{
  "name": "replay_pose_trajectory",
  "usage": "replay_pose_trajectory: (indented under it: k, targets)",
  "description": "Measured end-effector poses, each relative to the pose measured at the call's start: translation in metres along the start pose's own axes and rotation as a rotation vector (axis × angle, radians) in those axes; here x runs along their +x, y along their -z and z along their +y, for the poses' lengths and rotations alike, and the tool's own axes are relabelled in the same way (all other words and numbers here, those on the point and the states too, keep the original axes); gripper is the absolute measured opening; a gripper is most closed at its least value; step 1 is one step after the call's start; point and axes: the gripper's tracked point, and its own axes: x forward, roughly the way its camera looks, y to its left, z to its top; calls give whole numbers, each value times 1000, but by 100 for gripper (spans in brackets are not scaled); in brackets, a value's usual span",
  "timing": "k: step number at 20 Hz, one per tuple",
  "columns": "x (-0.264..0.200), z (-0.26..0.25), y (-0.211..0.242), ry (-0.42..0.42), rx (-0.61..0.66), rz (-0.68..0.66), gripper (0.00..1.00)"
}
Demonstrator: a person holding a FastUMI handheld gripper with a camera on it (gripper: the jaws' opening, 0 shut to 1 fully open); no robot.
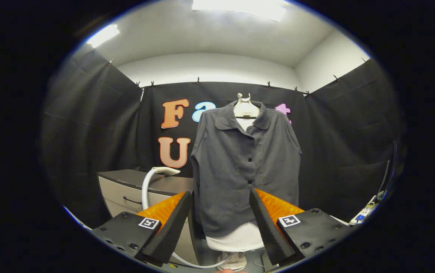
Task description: Iron the clothes twice with a garment steamer, once on the left side and once on the right side.
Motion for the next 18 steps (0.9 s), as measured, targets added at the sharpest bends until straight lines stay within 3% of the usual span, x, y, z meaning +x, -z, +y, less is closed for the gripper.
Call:
replay_pose_trajectory:
  k: [7, 15, 18]
  targets:
    - [70, 88, -38, -176, 109, 86, 98]
    - [233, 209, -93, -278, 32, 166, 98]
    - [308, 259, -87, -289, -29, 241, 98]
